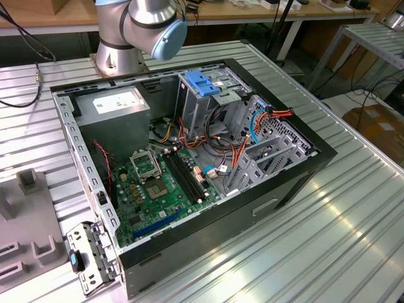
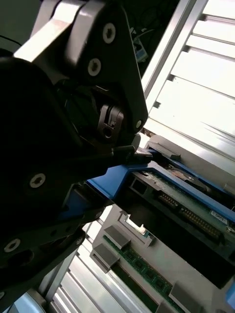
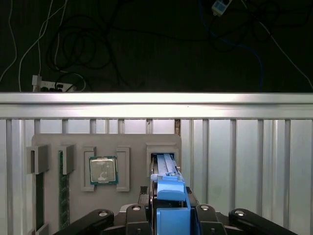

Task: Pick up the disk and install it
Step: 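Pick up the disk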

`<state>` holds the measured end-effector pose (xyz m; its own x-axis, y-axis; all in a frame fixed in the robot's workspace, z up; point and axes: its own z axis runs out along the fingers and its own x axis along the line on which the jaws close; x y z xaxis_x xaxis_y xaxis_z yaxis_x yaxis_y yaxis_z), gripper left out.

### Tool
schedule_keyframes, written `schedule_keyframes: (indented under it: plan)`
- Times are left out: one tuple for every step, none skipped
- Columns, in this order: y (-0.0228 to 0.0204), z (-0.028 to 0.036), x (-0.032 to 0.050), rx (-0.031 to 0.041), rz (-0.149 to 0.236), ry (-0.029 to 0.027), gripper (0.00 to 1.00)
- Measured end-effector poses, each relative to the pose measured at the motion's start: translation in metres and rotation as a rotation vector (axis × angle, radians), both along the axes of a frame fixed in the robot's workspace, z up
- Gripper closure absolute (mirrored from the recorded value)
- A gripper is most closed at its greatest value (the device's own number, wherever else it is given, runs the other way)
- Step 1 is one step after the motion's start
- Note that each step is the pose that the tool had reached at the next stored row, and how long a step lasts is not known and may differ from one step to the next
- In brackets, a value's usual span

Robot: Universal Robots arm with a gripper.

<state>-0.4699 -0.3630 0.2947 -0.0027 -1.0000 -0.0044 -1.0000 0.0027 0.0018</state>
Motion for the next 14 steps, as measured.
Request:
schedule_keyframes:
  plan:
    - [0.0000, 0.0000, 0.0000, 0.0000, 0.000, 0.0000, 0.63]
    - [0.0000, 0.0000, 0.0000, 0.0000, 0.000, 0.0000, 0.63]
    - [0.0000, -0.0001, 0.0000, 0.0001, 0.000, 0.0000, 0.63]
    - [0.0000, -0.0001, 0.0000, 0.0000, 0.000, 0.0000, 0.63]
    - [0.0000, -0.0001, 0.0000, 0.0000, 0.000, 0.0000, 0.63]
    - [0.0000, -0.0001, 0.0000, 0.0000, 0.000, 0.0000, 0.63]
    - [0.0000, -0.0001, 0.0000, 0.0000, 0.000, 0.0000, 0.63]
    - [0.0000, -0.0001, 0.0000, 0.0001, 0.000, -0.0001, 0.63]
    - [0.0000, -0.0001, 0.0000, 0.0000, 0.000, 0.0000, 0.63]
    - [0.0000, -0.0001, 0.0000, 0.0000, 0.000, 0.0000, 0.63]
    - [0.0000, -0.0001, 0.0000, 0.0001, 0.000, 0.0000, 0.63]
    - [0.0000, 0.0006, 0.0000, 0.0002, 0.000, -0.0003, 0.63]
    - [0.0000, 0.0021, 0.0000, 0.0001, 0.000, -0.0002, 0.63]
    - [0.0000, 0.0035, 0.0000, 0.0001, 0.000, -0.0002, 0.63]
